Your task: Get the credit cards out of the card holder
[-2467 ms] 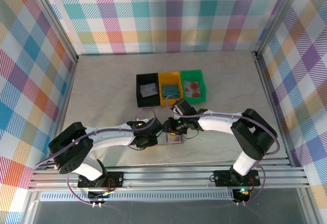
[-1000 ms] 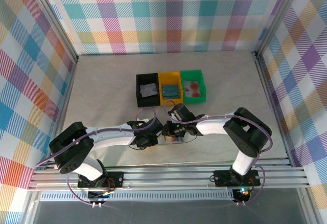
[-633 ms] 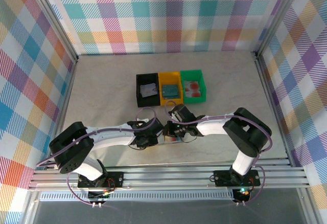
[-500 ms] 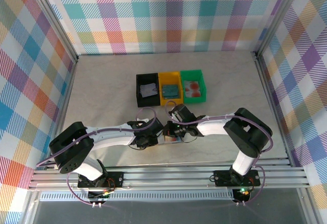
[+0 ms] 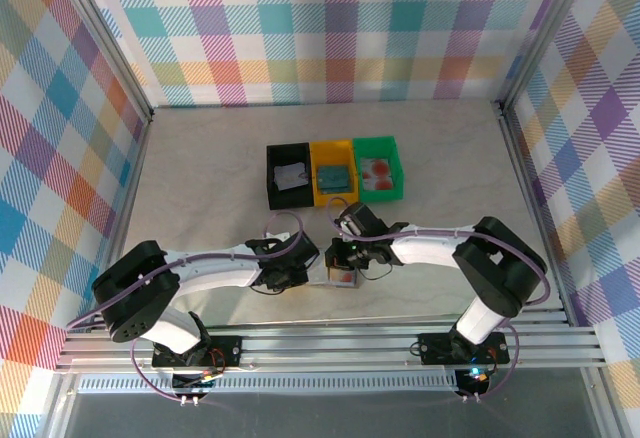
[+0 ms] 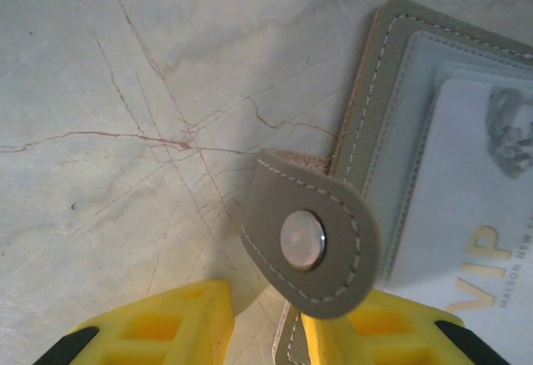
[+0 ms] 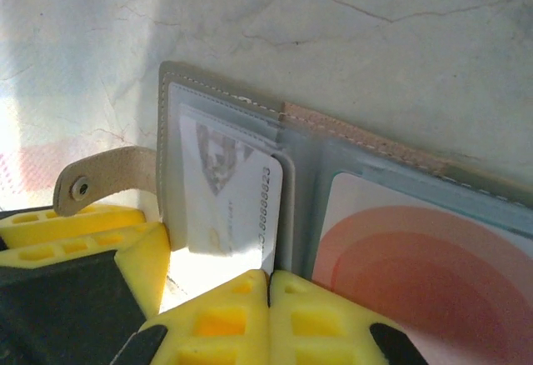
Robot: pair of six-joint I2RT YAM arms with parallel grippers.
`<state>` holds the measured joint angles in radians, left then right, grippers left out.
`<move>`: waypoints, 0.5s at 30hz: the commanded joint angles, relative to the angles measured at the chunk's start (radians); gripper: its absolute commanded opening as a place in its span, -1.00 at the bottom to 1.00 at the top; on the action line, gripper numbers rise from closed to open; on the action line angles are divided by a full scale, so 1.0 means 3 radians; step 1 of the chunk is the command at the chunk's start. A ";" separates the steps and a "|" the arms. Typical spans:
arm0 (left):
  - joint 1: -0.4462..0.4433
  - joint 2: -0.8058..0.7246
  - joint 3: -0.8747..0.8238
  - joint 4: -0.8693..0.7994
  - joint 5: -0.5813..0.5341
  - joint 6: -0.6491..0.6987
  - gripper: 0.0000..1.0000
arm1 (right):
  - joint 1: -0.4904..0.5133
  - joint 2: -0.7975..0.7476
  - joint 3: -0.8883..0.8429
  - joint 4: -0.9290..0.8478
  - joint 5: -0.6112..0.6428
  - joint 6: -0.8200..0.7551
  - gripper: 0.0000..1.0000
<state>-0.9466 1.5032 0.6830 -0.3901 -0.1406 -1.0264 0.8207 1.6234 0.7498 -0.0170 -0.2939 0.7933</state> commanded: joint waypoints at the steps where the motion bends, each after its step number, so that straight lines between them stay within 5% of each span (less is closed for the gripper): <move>1: 0.0011 0.0469 -0.0318 0.0728 0.0450 -0.0066 -0.39 | -0.0031 -0.0173 0.0085 -0.0335 0.0088 -0.0150 -1.00; 15: 0.0011 0.0545 -0.0288 0.0743 0.0484 -0.0066 -0.39 | -0.0155 -0.0353 0.0069 -0.0586 0.0134 -0.0286 -1.00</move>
<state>-0.9466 1.5032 0.6834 -0.3897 -0.1402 -1.0290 0.7834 1.5509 0.7563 -0.1513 -0.2646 0.7395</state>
